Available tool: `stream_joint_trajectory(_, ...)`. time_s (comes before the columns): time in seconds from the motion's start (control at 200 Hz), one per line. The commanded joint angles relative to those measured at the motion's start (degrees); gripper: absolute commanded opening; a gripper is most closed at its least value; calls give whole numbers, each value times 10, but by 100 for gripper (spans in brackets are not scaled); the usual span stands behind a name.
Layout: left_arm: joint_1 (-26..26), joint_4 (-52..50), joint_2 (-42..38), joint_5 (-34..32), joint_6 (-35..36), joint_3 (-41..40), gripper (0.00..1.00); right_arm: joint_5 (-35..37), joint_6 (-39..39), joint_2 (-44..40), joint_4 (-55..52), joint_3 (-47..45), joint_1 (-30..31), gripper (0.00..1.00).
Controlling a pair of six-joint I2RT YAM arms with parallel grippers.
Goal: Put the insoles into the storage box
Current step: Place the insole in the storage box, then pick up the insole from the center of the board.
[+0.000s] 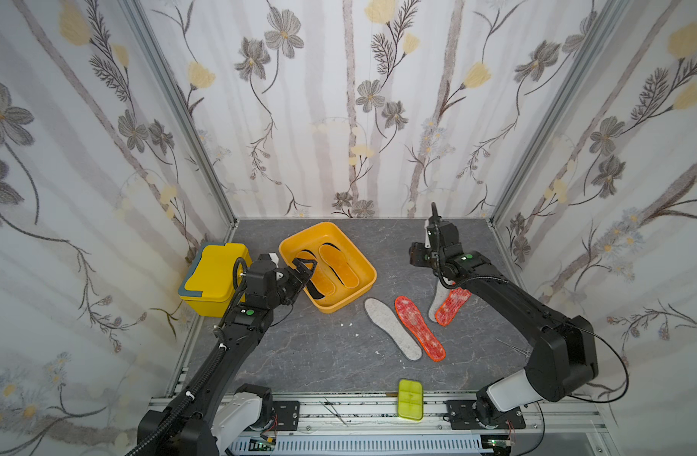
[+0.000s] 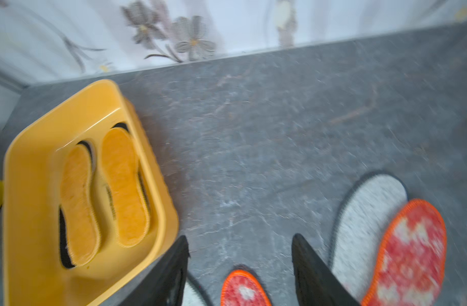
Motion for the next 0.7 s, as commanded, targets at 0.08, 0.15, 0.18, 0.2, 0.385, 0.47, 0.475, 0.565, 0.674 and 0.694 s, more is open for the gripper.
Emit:
stream_joint_trajectory(0.08, 0, 2, -14, 0, -5, -10, 100, -34, 107, -67, -6, -128, -55, 65)
stream_joint_trajectory(0.15, -1, 6, -20, -5, -10, -16, 100, -36, 119, -85, -7, -162, -75, 66)
stream_joint_trajectory(0.18, -1, 9, -21, -6, -12, -18, 100, -37, 124, -90, -7, -174, -84, 67)
stream_joint_trajectory(0.2, -1, 10, -21, -6, -13, -21, 100, -40, 126, -92, -6, -182, -90, 67)
stream_joint_trajectory(0.385, -4, 19, -16, -9, -15, -23, 100, -55, 121, -73, -5, -216, -140, 68)
stream_joint_trajectory(0.47, -3, 22, -3, -9, -11, -19, 100, -55, 107, -50, -6, -216, -155, 68)
stream_joint_trajectory(0.475, -4, 22, -2, -9, -10, -18, 100, -54, 106, -47, -7, -216, -156, 68)
stream_joint_trajectory(0.565, -4, 24, 17, -2, -5, -6, 100, -63, 95, -23, 0, -215, -159, 69)
stream_joint_trajectory(0.674, -5, 24, 31, 4, -2, 1, 100, -68, 95, 3, 11, -209, -158, 70)
stream_joint_trajectory(0.694, -5, 24, 30, 4, -3, 1, 100, -71, 95, 8, 16, -208, -159, 70)
